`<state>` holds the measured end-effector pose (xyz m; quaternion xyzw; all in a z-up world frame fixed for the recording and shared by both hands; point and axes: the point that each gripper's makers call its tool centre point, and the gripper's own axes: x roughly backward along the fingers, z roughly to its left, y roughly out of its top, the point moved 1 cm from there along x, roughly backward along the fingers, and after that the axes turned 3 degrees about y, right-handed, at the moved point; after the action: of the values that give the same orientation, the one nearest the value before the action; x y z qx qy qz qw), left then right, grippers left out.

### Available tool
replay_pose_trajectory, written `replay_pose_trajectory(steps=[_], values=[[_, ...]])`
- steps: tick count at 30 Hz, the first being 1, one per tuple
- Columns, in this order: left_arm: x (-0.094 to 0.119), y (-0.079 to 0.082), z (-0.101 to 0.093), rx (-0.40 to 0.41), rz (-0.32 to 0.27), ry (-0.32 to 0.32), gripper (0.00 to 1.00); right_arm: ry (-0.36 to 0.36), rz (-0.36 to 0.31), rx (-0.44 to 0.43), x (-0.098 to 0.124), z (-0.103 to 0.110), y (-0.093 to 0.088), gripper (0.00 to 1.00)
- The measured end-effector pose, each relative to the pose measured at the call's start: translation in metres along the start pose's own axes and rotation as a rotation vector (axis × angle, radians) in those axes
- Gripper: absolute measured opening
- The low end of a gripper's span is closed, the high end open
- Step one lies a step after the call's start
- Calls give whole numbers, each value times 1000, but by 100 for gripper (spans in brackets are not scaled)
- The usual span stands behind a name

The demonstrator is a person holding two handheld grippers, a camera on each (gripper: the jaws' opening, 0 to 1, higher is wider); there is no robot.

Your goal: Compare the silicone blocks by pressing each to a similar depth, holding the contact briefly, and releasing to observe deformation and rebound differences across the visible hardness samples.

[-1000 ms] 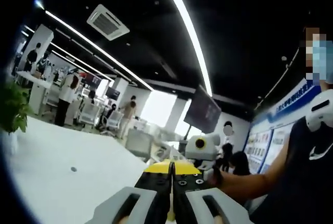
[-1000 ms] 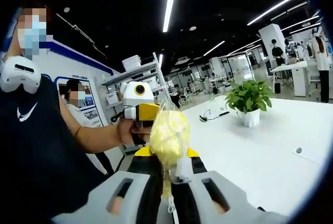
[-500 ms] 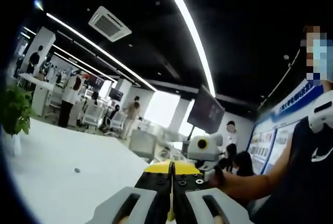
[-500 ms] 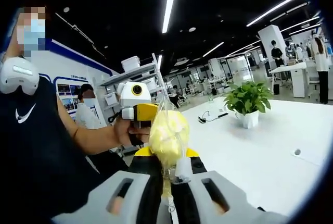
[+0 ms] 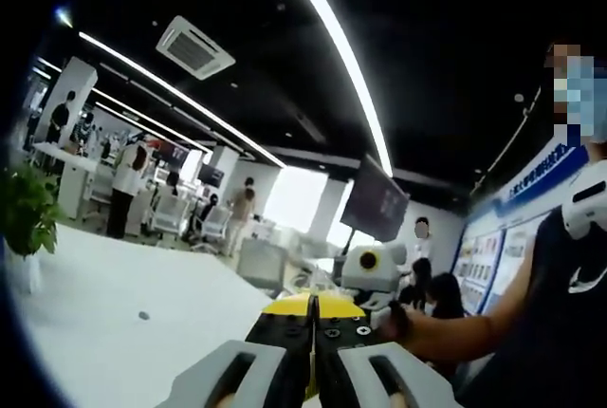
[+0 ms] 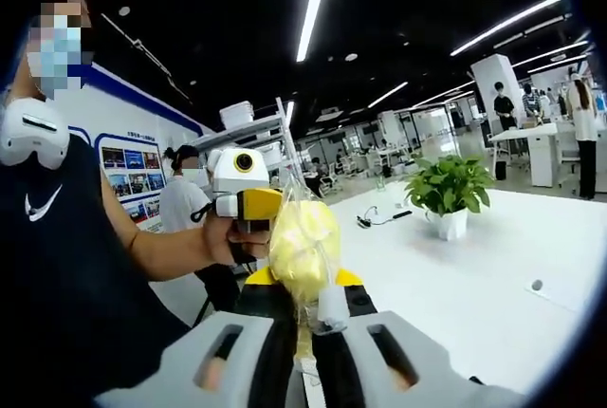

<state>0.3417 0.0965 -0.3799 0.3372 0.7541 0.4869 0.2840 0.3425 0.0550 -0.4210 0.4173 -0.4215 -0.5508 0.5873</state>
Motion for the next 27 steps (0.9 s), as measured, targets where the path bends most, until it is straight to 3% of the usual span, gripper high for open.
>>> replay_pose_trajectory(steps=[9,12,20,22,25,27], values=[[3,-7,4,29,16,-3,0,-3,25,11,-2,-2,-8,0],[3,-5,3,21,12,-6,0,6,-13,-6,-3,-4,-6,0],[4,3,5,21,-11,3,0,-29,-42,111,-7,-6,2,5],[5,4,8,29,-19,9,0,-31,-42,104,-9,-7,2,6],[7,6,10,49,-34,9,0,-61,-50,120,-10,-12,3,20],[7,6,11,48,-31,15,0,-90,-65,132,-9,-17,5,38]])
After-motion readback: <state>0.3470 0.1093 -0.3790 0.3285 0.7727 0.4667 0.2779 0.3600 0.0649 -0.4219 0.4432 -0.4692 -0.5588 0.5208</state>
